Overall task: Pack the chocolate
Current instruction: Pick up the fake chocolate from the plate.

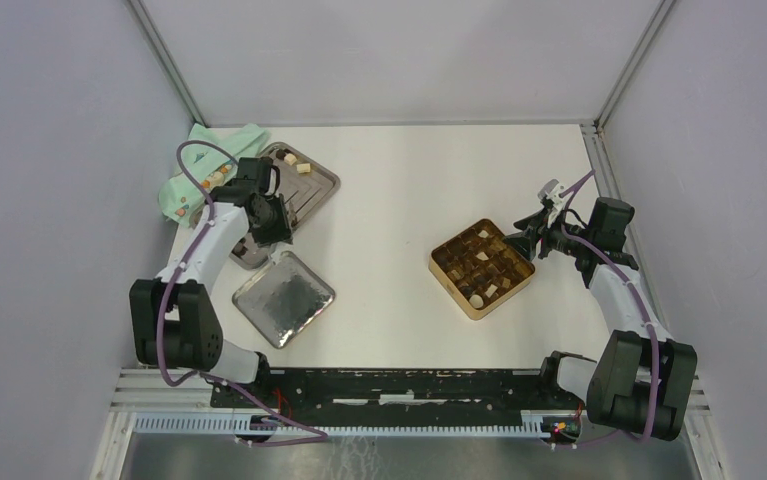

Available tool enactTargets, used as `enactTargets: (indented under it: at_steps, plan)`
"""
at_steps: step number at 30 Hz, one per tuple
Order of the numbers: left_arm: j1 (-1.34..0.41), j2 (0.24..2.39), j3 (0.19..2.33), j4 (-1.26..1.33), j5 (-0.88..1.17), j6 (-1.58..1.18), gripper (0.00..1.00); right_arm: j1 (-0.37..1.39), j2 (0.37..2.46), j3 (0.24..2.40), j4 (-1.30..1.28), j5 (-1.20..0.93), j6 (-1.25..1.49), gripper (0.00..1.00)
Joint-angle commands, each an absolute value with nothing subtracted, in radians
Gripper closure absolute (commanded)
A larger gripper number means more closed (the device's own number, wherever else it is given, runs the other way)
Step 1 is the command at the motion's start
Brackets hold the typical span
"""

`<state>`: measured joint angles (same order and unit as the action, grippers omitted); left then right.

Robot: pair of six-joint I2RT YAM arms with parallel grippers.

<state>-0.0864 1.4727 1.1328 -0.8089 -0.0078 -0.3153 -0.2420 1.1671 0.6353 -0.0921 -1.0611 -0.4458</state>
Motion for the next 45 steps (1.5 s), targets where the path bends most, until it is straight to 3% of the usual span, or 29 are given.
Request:
enactTargets:
  at_steps: [1, 28, 45]
  plan:
    - [-0.090, 1.387, 1.182, -0.778, -0.010, -0.290, 0.98, -0.239, 1.174, 0.672, -0.080, -1.067, -0.461, 0.44]
    - [-0.070, 1.354, 1.166, -0.729, -0.035, -0.288, 0.98, -0.238, 1.176, 0.673, -0.084, -1.068, -0.466, 0.44]
    - [0.041, 1.525, 1.247, -0.811, 0.143, -0.264, 0.96, -0.238, 1.177, 0.673, -0.084, -1.071, -0.466, 0.44]
